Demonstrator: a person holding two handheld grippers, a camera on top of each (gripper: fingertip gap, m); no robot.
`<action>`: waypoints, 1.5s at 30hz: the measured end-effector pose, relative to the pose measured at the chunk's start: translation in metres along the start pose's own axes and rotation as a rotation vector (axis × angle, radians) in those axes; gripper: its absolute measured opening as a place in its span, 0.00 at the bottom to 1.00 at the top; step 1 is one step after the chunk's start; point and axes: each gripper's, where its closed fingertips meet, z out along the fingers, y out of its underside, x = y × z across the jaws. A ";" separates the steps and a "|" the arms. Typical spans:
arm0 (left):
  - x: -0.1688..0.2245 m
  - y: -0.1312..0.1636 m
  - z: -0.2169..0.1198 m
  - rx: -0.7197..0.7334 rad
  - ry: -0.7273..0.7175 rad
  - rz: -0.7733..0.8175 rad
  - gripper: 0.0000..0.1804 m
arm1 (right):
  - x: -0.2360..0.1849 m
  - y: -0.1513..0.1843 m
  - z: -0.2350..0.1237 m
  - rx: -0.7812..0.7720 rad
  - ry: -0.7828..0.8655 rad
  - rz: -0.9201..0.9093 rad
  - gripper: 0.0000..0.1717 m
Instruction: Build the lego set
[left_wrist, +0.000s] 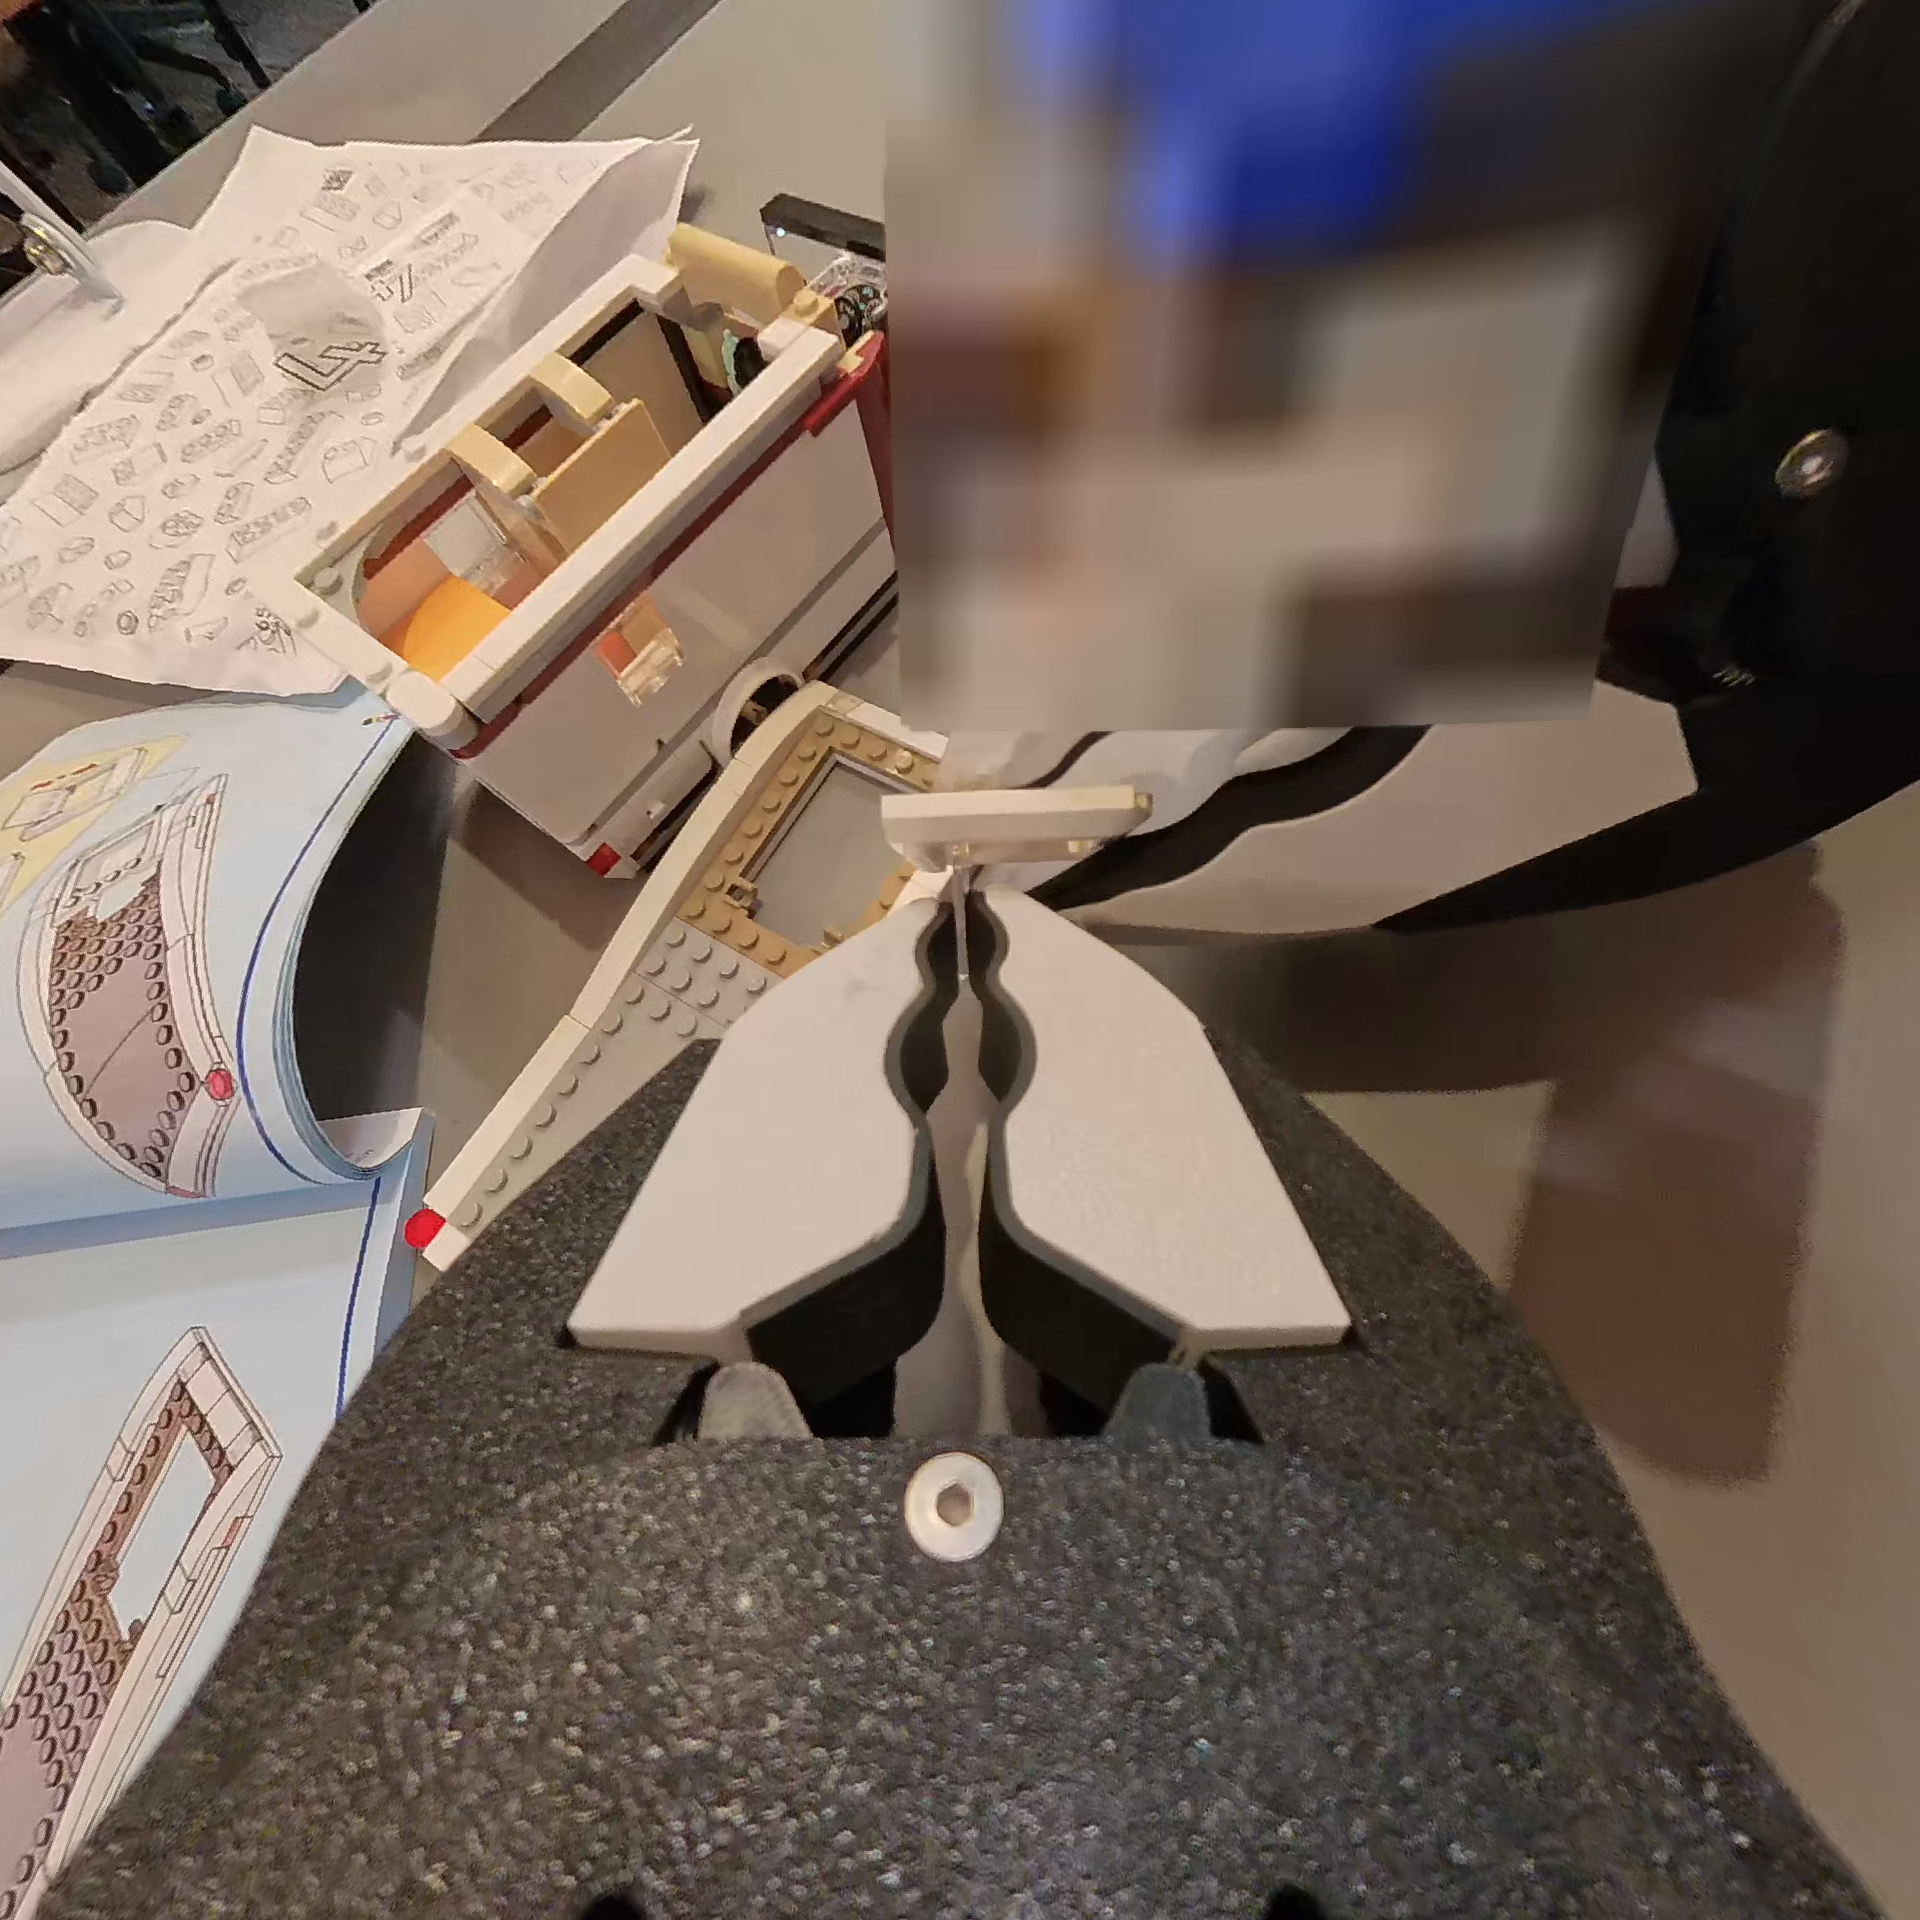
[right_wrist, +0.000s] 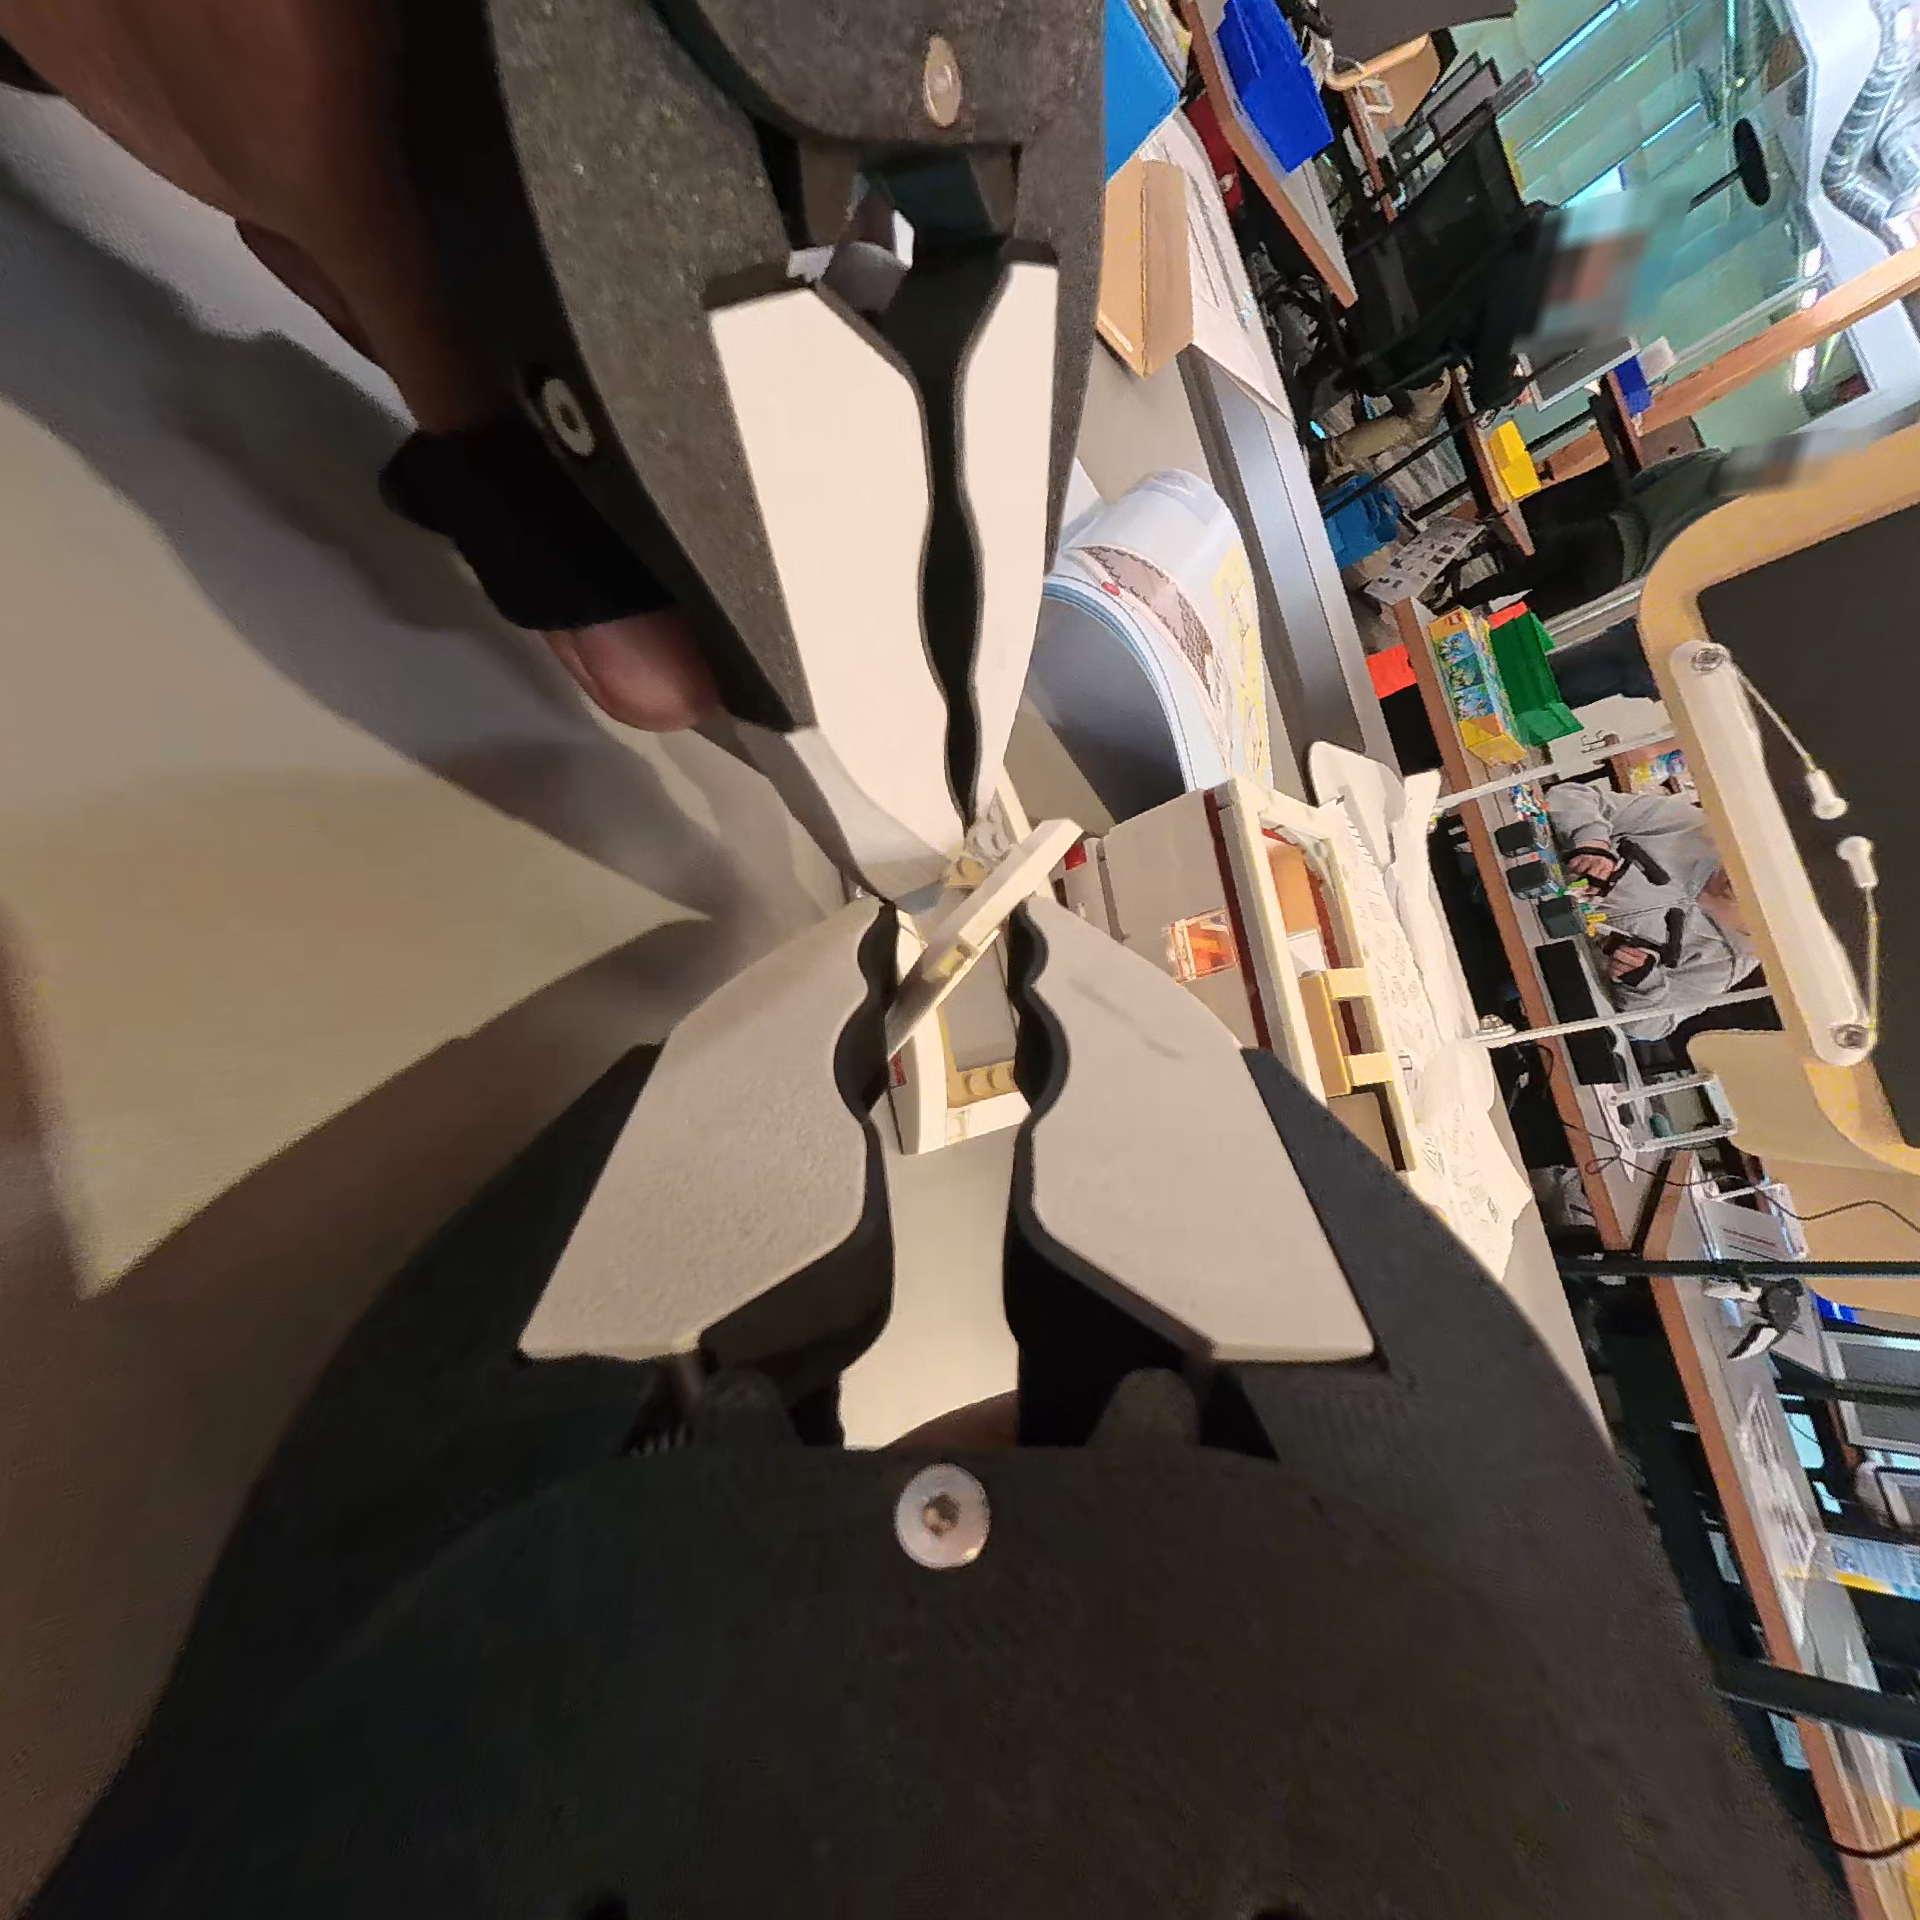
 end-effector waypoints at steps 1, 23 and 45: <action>0.001 0.001 0.000 -0.005 0.005 0.003 0.01 | 0.000 0.000 0.000 -0.002 -0.002 -0.007 0.12; -0.009 -0.008 -0.007 0.141 0.249 -0.415 0.01 | 0.009 0.004 -0.014 0.015 -0.130 0.161 0.19; -0.007 -0.019 -0.004 0.227 0.359 -0.653 0.01 | 0.023 0.004 -0.005 0.029 -0.123 0.579 0.04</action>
